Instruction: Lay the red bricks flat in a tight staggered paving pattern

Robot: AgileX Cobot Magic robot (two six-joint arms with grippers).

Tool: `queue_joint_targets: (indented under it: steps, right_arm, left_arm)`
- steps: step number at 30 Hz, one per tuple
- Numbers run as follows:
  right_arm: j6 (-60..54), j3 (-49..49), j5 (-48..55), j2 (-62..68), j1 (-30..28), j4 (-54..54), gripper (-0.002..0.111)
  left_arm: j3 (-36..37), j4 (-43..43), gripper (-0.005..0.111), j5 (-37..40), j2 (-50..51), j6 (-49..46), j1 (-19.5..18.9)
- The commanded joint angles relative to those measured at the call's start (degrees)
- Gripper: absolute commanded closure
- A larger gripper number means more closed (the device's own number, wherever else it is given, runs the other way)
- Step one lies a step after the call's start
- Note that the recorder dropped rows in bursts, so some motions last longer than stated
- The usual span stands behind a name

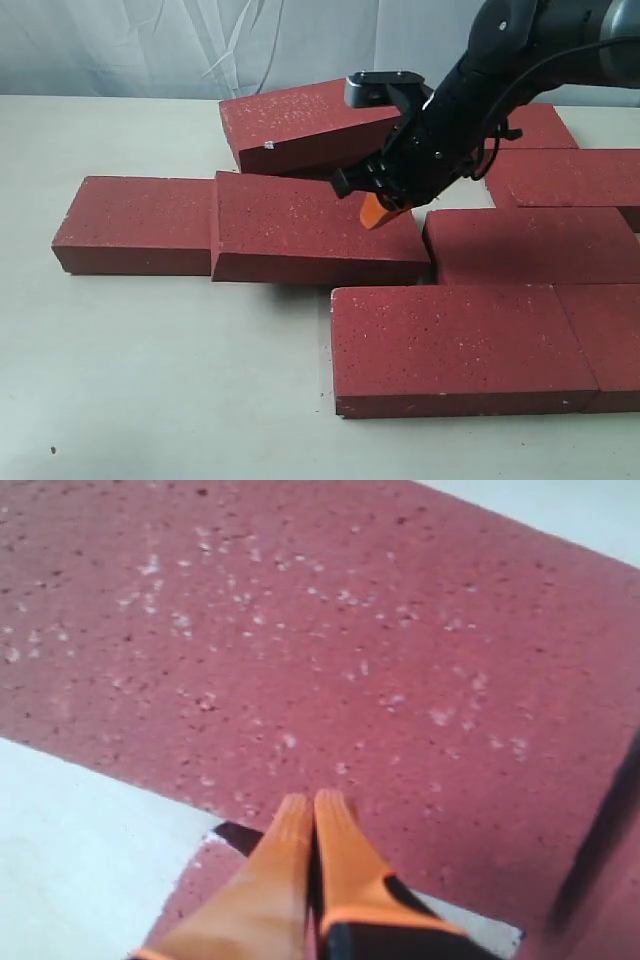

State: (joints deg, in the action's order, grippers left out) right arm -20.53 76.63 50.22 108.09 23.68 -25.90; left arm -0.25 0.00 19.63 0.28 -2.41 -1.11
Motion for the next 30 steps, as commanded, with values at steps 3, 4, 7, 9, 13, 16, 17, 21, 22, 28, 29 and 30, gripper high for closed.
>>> queue_joint_targets:
  steps: [3, 4, 7, 9, 13, 16, 17, 21, 22, 28, 29, 30]
  right_arm:
    - [-0.2, 0.3, -3.7, -0.5, 1.6, -0.2, 0.109]
    - [0.5, 0.3, -4.6, -0.5, 1.4, -0.2, 0.109]
    - [1.7, 0.3, -6.1, -0.5, 1.1, 0.0, 0.109]
    - [1.7, 0.3, -6.3, -0.5, 1.1, 0.0, 0.109]
    - [1.7, 0.3, -5.8, -0.5, 1.4, -0.3, 0.109]
    - [1.7, 0.3, -6.6, -0.5, 2.7, -0.3, 0.109]
    - [1.7, 0.3, -7.3, -0.5, 3.5, -0.3, 0.109]
    - [1.7, 0.3, -10.1, -0.5, 6.4, -0.8, 0.109]
    - [1.7, 0.3, -11.1, -0.5, 7.2, -1.4, 0.109]
    - [1.7, 3.7, -14.1, -0.5, 11.8, -3.1, 0.109]
    - [1.7, 5.1, -13.8, -0.4, 12.4, -3.1, 0.109]
    - [1.7, 6.5, -13.4, -0.3, 12.8, -3.1, 0.109]
  left_arm:
    - [0.2, -0.4, 0.107, -0.5, -0.3, 0.3, 0.3]
    - [0.2, -0.4, 0.107, -0.5, -0.3, 0.3, 0.3]
    - [0.2, -0.4, 0.107, -0.5, -0.3, 0.3, 0.3]
    - [0.2, -0.4, 0.107, -0.5, -0.3, 0.3, 0.3]
    - [0.2, -0.4, 0.107, -0.5, -0.3, 0.3, 0.3]
    - [0.2, -0.4, 0.107, -0.5, -0.3, 0.3, 0.3]
    - [0.2, -0.4, 0.107, -0.5, -0.3, 0.3, 0.3]
    - [0.2, -0.4, 0.107, -0.5, -0.3, 0.3, 0.3]
    - [0.2, -0.4, 0.107, -0.5, -0.3, 0.3, 0.3]
    - [0.2, -0.4, 0.107, -0.5, -0.3, 0.3, 0.3]
    - [0.2, -0.4, 0.107, -0.5, -0.3, 0.3, 0.3]
    - [0.2, -0.4, 0.107, -0.5, -0.3, 0.3, 0.3]
